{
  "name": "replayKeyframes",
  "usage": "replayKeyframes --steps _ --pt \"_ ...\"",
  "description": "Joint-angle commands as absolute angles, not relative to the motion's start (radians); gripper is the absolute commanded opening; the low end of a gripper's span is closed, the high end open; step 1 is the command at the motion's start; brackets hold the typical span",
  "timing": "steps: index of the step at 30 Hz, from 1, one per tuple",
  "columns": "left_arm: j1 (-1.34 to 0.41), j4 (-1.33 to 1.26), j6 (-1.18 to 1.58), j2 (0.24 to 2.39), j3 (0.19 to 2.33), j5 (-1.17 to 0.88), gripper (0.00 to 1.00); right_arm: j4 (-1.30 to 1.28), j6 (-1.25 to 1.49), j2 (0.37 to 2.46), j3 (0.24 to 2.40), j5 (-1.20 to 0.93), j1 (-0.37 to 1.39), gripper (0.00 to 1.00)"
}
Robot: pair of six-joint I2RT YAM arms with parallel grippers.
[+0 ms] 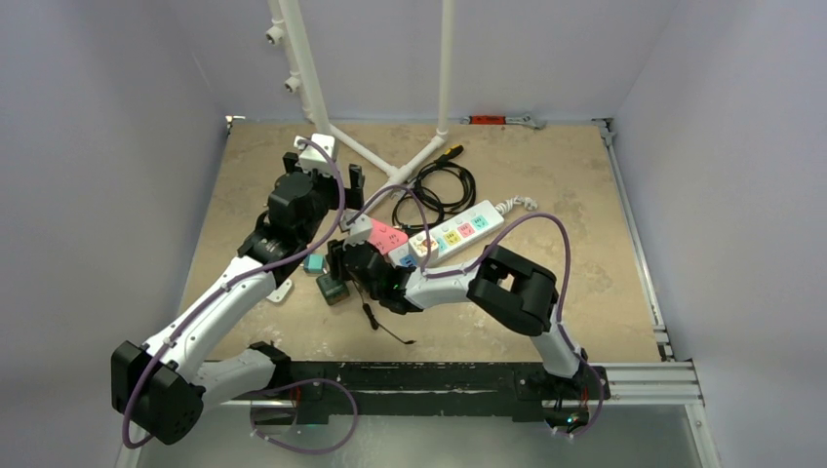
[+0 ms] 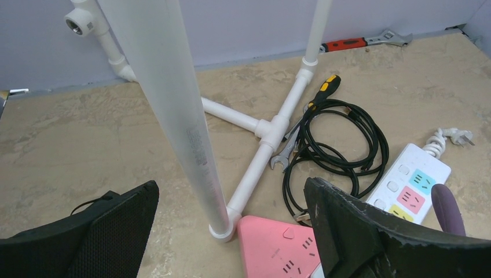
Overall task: Pull the plug off the socket
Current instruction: Place the plug at the center of the board.
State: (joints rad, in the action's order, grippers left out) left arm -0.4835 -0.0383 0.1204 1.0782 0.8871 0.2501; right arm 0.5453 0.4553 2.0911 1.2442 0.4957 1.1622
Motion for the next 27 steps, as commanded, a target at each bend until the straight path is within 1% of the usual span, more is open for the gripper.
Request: replayKeyframes --steps 1,8,13,16,18,20,23,27 --pt "-0.485 -0.062 0.132 1.081 0.911 0.216 0.97 0.56 0.441 1.998 1.218 0.469 1.155 0.52" --pt "-0.485 -0.061 0.138 1.081 0.911 0.228 0.97 0.614 0.405 1.794 1.021 0.451 1.157 0.52" --pt "-0.485 -0.057 0.144 1.08 0.911 0.223 0.97 0.584 0.404 1.61 0.874 0.41 1.156 0.53" --pt "-0.485 -0.054 0.164 1.081 0.909 0.199 0.97 0.559 0.39 1.484 0.79 0.398 1.152 0.59" --pt "-0.484 -0.053 0.172 1.084 0.91 0.182 0.97 0.469 0.389 1.414 0.768 0.4 1.128 0.61" --pt "-0.485 -0.05 0.181 1.086 0.912 0.172 0.97 0.387 0.39 1.359 0.757 0.378 1.076 0.62" --pt "-0.485 -0.048 0.195 1.084 0.908 0.155 0.97 0.298 0.417 1.291 0.742 0.297 0.955 0.66" --pt "-0.485 -0.053 0.208 1.094 0.904 0.136 0.97 0.202 0.333 1.272 0.768 0.299 0.888 0.79"
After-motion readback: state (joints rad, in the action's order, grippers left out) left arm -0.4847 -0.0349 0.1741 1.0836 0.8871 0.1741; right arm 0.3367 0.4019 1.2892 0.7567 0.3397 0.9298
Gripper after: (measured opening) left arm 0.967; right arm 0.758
